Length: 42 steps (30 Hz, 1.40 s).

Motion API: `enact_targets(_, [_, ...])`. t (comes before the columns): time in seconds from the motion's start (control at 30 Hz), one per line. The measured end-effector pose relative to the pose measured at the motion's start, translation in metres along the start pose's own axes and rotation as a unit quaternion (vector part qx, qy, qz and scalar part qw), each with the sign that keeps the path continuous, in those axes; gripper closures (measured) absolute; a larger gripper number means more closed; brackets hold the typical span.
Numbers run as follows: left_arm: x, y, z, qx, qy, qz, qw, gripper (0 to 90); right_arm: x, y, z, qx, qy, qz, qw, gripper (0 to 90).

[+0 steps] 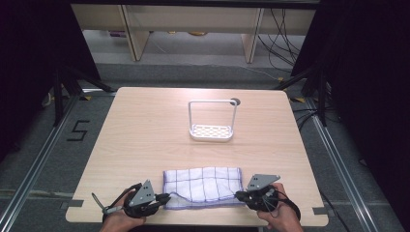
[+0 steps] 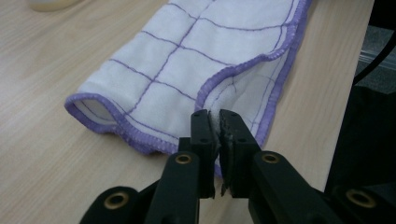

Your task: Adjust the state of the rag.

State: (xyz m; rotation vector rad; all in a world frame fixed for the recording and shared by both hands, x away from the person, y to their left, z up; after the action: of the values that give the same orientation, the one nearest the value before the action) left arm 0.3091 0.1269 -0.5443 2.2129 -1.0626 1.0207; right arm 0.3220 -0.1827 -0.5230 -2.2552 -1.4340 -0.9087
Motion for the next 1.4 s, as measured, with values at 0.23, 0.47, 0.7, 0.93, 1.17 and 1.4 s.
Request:
enact_targets(0.23, [0.002, 0.005, -0.016, -0.008, 0.032, -0.044, 0.9985, 57.1, -0.010, 0.001, 0.001, 0.002, -0.005, 0.026, 0.9997, 70.6])
enact_targets(0.47, [0.028, -0.017, -0.011, 0.017, 0.068, -0.100, 0.9926, 46.0, 0.006, 0.027, -0.017, -0.062, 0.028, 0.054, 0.9962, 57.3])
enact_targets(0.7, [0.048, -0.048, 0.017, 0.054, 0.031, -0.094, 0.9936, 41.0, 0.020, 0.057, 0.001, -0.097, 0.015, 0.089, 0.9912, 53.1])
enact_targets(0.93, [0.046, -0.070, 0.034, 0.067, 0.006, -0.122, 0.9903, 41.0, 0.023, 0.075, 0.024, -0.100, -0.008, 0.098, 0.9901, 53.1])
enact_targets(1.17, [0.035, -0.076, 0.038, 0.067, -0.024, -0.117, 0.9905, 41.1, 0.021, 0.083, 0.039, -0.101, -0.010, 0.114, 0.9883, 52.4])
enact_targets(1.4, [0.028, -0.077, 0.042, 0.066, -0.042, -0.102, 0.9917, 47.6, 0.017, 0.079, 0.047, -0.097, -0.034, 0.111, 0.9884, 53.2])
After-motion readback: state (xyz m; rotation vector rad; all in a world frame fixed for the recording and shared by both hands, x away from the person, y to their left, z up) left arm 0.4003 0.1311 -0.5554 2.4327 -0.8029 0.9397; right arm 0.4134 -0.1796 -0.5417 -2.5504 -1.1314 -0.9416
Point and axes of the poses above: each handheld gripper's, and its own axes: z roughly forward along the jaws, x roughly out of its top, y roughly to its right, the point moved 6 cm from there along z, roughly forward along the jaws, and after that the axes turned 9 degrees about -z, right-handed, at the moved point
